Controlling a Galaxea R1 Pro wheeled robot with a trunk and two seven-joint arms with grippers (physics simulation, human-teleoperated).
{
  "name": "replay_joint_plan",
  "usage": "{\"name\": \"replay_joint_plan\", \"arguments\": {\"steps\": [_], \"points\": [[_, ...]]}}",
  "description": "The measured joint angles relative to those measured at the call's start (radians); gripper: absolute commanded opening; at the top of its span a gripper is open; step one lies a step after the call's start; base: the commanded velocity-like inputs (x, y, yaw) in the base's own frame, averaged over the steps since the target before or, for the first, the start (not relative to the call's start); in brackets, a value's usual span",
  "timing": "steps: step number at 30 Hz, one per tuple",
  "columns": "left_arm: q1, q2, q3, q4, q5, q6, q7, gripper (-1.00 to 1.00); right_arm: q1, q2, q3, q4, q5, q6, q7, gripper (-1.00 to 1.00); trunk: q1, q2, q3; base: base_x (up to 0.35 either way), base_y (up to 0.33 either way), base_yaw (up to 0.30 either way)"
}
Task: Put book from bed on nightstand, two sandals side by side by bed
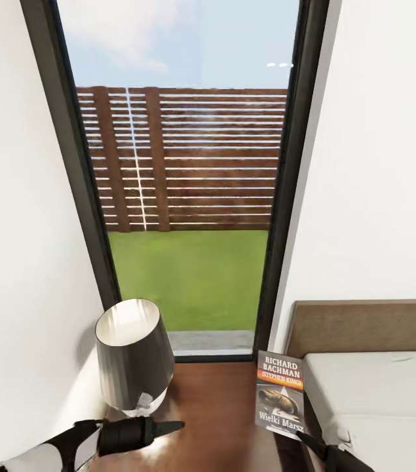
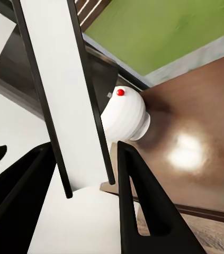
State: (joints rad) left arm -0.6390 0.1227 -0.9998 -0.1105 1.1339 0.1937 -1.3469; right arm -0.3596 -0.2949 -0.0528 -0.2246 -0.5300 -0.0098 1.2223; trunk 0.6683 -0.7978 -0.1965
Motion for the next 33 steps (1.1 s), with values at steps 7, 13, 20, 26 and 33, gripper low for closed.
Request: {"name": "replay_joint_plan", "arguments": {"steps": [7,13,20,26,33], "points": [[-0.066,-0.001,-0.006,-0.02,-0.001,0.016,-0.058,1.0,0.0,0.004,0.001,0.001,0.0,0.0,-0.006,-1.0,0.0,0.0,0.0,0.0,0.0,0.0],[-0.07,0.0,-0.011,-0.053,-0.005,0.018,-0.083,1.0,0.0,0.005,0.001,0.002,0.0,0.0,-0.008,-1.0,0.0,0.0,0.0,0.0,0.0,0.0],[-0.07,0.017,-0.012,-0.058,-0.004,0.018,-0.086,1.0,-0.003,0.005,-0.003,-0.023,0.004,0.16,-0.011,-1.0,0.0,0.0,0.0,0.0,0.0,0.0],[-0.07,0.021,-0.012,-0.057,-0.005,0.019,-0.086,1.0,-0.004,0.007,-0.011,-0.123,0.005,0.419,-0.009,-1.0,0.0,0.0,0.0,0.0,0.0,0.0],[-0.07,0.029,-0.011,-0.055,-0.002,0.018,-0.086,1.0,-0.01,0.12,-0.007,-0.181,0.005,0.463,-0.203,-1.0,0.0,0.0,0.0,0.0,0.0,0.0]]}}
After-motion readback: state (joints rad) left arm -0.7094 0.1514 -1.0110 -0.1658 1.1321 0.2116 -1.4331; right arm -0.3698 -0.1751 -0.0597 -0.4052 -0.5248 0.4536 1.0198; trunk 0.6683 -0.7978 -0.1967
